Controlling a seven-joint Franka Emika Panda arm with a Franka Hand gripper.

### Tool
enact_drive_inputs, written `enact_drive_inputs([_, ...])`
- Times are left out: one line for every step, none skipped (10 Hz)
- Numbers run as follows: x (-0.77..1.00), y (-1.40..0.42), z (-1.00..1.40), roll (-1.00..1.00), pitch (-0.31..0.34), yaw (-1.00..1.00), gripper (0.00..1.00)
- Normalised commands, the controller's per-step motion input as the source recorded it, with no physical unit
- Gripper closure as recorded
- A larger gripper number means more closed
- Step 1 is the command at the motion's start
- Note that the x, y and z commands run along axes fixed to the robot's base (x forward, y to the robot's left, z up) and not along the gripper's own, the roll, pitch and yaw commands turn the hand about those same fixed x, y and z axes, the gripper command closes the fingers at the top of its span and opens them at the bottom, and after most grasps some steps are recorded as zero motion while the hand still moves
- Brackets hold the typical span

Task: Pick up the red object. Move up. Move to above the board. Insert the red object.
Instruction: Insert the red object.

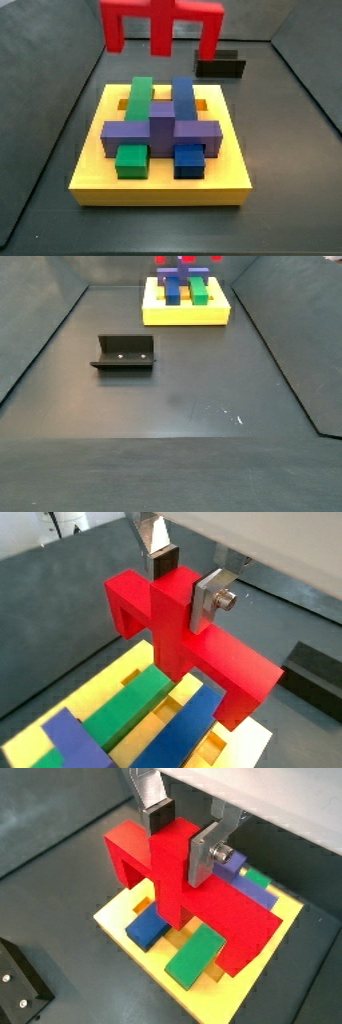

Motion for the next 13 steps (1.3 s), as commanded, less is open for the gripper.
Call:
enact_drive_inputs([0.17,0.0,-0.51,0.29,0.027,0.0,1.0])
enact_drive_inputs([0.16,0.0,-0.46,0.2,0.027,0.0,1.0])
enact_drive_inputs([0.0,-0.23,-0.42,0.15,0.004,0.0,1.0])
enact_drive_inputs([0.0,-0.16,-0.35,0.06,0.0,0.0,1.0])
enact_drive_inputs([0.0,-0.07,-0.3,0.0,0.0,0.0,1.0])
enact_drive_inputs([0.06,-0.05,-0.23,0.0,0.021,0.0,1.0])
enact_drive_inputs([0.29,0.0,-0.3,0.0,0.029,0.0,1.0])
enact_drive_inputs([0.3,0.0,-0.28,-0.01,0.034,0.0,1.0])
enact_drive_inputs([0.26,0.0,-0.23,-0.01,0.036,0.0,1.0])
enact_drive_inputs([0.15,0.0,-0.21,-0.03,0.027,0.0,1.0])
enact_drive_inputs([0.0,0.0,-0.27,-0.02,0.003,0.0,1.0])
enact_drive_inputs([0.0,0.0,-0.17,-0.01,0.024,0.0,1.0])
enact_drive_inputs([-0.1,0.0,0.0,0.0,0.0,0.0,1.0])
